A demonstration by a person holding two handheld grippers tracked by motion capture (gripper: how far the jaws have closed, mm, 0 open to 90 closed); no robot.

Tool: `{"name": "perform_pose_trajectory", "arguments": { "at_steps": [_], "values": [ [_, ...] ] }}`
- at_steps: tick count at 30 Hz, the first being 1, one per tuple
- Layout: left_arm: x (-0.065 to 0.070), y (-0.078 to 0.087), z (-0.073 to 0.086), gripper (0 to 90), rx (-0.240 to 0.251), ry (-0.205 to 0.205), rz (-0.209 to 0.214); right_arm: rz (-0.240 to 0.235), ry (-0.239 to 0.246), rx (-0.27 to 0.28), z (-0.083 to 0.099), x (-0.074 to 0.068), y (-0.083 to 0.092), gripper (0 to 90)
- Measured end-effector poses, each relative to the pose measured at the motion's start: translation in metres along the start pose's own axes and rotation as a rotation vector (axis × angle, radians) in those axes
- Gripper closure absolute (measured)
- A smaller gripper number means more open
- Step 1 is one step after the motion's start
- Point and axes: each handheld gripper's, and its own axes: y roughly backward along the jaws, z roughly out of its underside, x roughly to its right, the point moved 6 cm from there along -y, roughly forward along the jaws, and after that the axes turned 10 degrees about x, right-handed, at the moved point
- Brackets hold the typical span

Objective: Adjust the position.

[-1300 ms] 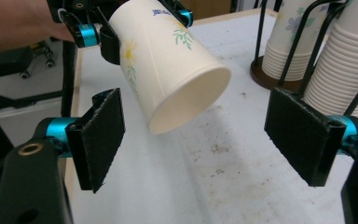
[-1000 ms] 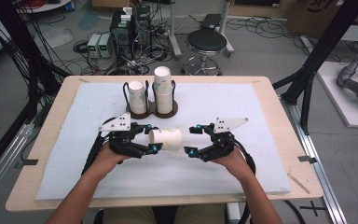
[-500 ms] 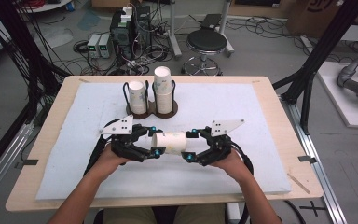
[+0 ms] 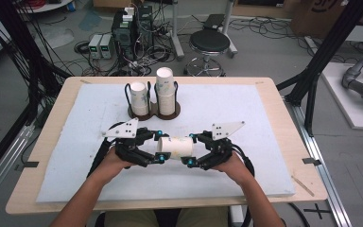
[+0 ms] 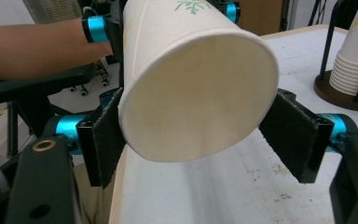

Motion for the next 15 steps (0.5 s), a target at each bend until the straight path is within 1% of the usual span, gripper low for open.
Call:
{"name": "perform_pose_trajectory", "arguments": {
  "at_steps": [5,7,10,12,13,15],
  "values": [
    [-0.0001,-0.0007,0.0016,37.2,0.001,0.004,0.006,-0.006,0.011,-0.001,0.0007,0.0002,0.0011,30.4],
    [-0.0014,-0.0012,0.0025,37.0,-0.002,0.013,-0.010,-0.005,0.012,-0.006,0.0007,0.0007,0.0025,31.4],
    [-0.0024,-0.0025,0.0047,35.6,-0.020,0.025,-0.024,0.002,0.014,-0.009,-0.0003,0.0014,0.0046,33.5],
    [-0.0032,-0.0040,0.0064,29.2,-0.037,0.033,-0.051,-0.003,0.018,-0.010,-0.0005,0.0011,0.0049,34.4],
    [-0.0035,-0.0046,0.0072,24.7,-0.044,0.039,-0.061,-0.004,0.020,-0.014,-0.0004,0.0007,0.0049,34.6],
    [-0.0040,-0.0052,0.0083,18.5,-0.060,0.048,-0.080,-0.002,0.022,-0.022,-0.0002,0.0005,0.0049,34.7]
  ]
}}
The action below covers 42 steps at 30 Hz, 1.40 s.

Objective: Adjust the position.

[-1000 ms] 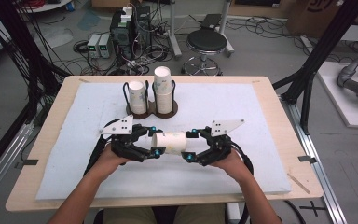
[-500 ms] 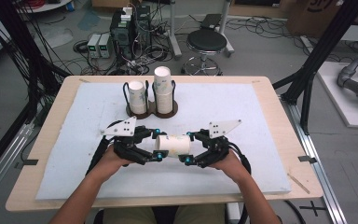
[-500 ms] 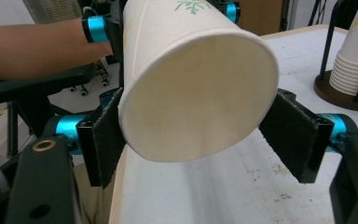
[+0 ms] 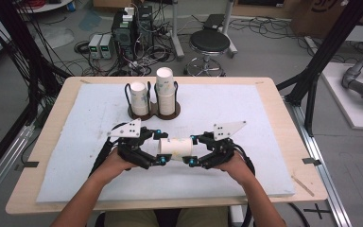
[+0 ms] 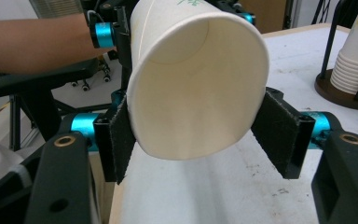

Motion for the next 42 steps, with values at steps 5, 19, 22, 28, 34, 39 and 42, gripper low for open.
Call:
{"name": "perform_pose_trajectory", "arguments": {
  "at_steps": [5,19,22,28,34,39,42],
  "values": [
    [0.000,0.004,-0.001,15.5,-0.044,-0.015,-0.018,0.024,0.008,-0.046,-0.001,0.002,0.003,34.7],
    [-0.006,0.015,-0.014,15.7,-0.161,-0.066,-0.069,0.065,0.078,-0.258,-0.025,0.010,0.002,34.6],
    [-0.006,0.016,-0.016,15.8,-0.178,-0.071,-0.068,0.072,0.099,-0.306,-0.031,0.010,0.001,34.6],
    [-0.007,0.014,-0.015,15.8,-0.233,-0.084,-0.076,0.084,0.138,-0.396,-0.039,0.012,-0.002,34.5],
    [-0.008,0.011,-0.012,16.8,-0.278,-0.097,-0.071,0.077,0.175,-0.490,-0.042,0.012,-0.010,34.5],
    [-0.009,0.007,-0.009,17.2,-0.319,-0.105,-0.070,0.072,0.207,-0.562,-0.045,0.010,-0.017,34.5],
    [-0.008,0.004,-0.007,17.9,-0.339,-0.108,-0.063,0.075,0.234,-0.614,-0.047,0.009,-0.021,34.5]
  ]
}}
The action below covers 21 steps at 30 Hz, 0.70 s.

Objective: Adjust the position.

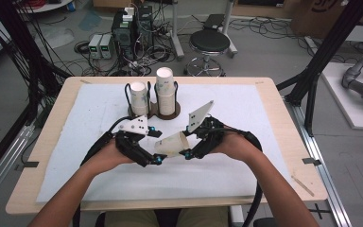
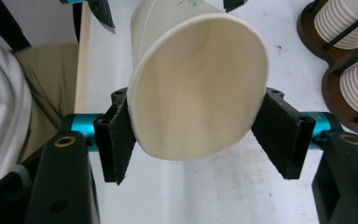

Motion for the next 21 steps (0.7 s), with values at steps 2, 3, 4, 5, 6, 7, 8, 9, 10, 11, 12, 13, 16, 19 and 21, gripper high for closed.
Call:
{"name": "perform_pose_trajectory", "arguments": {
  "at_steps": [2,3,4,5,6,7,8,9,10,11,12,13,16,19,21],
  "values": [
    [0.001,-0.002,0.000,18.1,-0.006,-0.001,0.006,-0.004,0.015,-0.027,-0.003,-0.001,-0.001,34.4],
    [0.001,-0.002,0.001,18.1,-0.011,-0.001,0.006,-0.005,0.023,-0.035,-0.005,-0.001,-0.002,34.4],
    [0.001,-0.003,0.001,18.1,-0.011,0.000,0.007,-0.006,0.027,-0.050,-0.006,-0.001,-0.002,34.4],
    [0.000,-0.003,0.001,18.1,-0.015,-0.001,0.007,-0.006,0.036,-0.062,-0.007,-0.002,-0.003,34.4],
    [0.000,-0.003,0.001,18.1,-0.019,-0.002,0.008,-0.005,0.042,-0.069,-0.008,-0.002,-0.003,34.4],
    [0.000,-0.003,0.002,18.1,-0.024,-0.003,0.008,-0.011,0.043,-0.074,-0.009,-0.002,-0.003,34.3],
    [0.000,-0.004,0.002,18.2,-0.023,0.000,0.012,-0.011,0.051,-0.078,-0.010,-0.001,-0.004,34.2],
    [0.000,-0.004,0.002,18.2,-0.028,-0.001,0.012,-0.012,0.058,-0.084,-0.011,-0.001,-0.004,34.1],
    [0.000,-0.005,0.003,18.4,-0.032,0.001,0.014,-0.009,0.047,-0.103,-0.011,-0.002,-0.004,34.1],
    [0.000,-0.005,0.003,18.5,-0.036,0.001,0.015,-0.009,0.051,-0.112,-0.012,-0.002,-0.004,34.1],
    [0.000,-0.006,0.004,18.9,-0.042,-0.002,0.018,-0.010,0.058,-0.127,-0.013,-0.002,-0.005,34.0],
    [0.001,-0.007,0.005,19.2,-0.046,0.002,0.022,-0.006,0.067,-0.142,-0.015,-0.001,-0.005,34.0],
    [0.001,-0.009,0.006,21.1,-0.054,-0.002,0.030,-0.013,0.076,-0.158,-0.019,-0.002,-0.007,33.8],
    [0.001,-0.010,0.007,21.7,-0.064,0.001,0.037,-0.003,0.101,-0.202,-0.019,-0.002,-0.010,33.7],
    [0.001,-0.011,0.008,22.1,-0.073,-0.001,0.035,-0.003,0.111,-0.223,-0.020,-0.002,-0.012,33.6]
  ]
}}
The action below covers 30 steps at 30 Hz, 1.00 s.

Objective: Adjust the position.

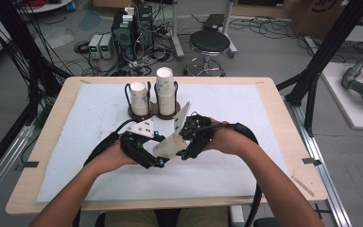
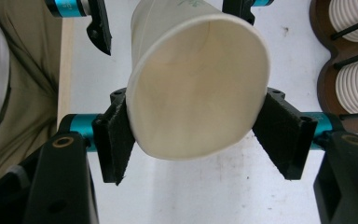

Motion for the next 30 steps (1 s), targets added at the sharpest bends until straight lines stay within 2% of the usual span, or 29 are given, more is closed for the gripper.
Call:
{"name": "perform_pose_trajectory", "arguments": {
  "at_steps": [15,20,22,28,30],
  "values": [
    [-0.001,-0.006,0.002,29.9,-0.042,0.010,0.022,-0.023,0.039,-0.055,-0.010,-0.002,-0.006,33.6],
    [0.000,-0.008,0.003,35.5,-0.057,0.007,0.028,-0.030,0.044,-0.075,-0.012,-0.003,-0.008,33.6],
    [0.001,-0.009,0.003,35.9,-0.058,0.014,0.022,-0.029,0.045,-0.083,-0.012,-0.003,-0.009,33.7],
    [0.000,-0.009,0.005,36.7,-0.081,-0.007,0.035,-0.036,0.041,-0.090,-0.012,-0.004,-0.010,33.7],
    [0.001,-0.010,0.005,36.7,-0.076,0.000,0.038,-0.045,0.039,-0.088,-0.013,-0.004,-0.010,33.7]
  ]
}}
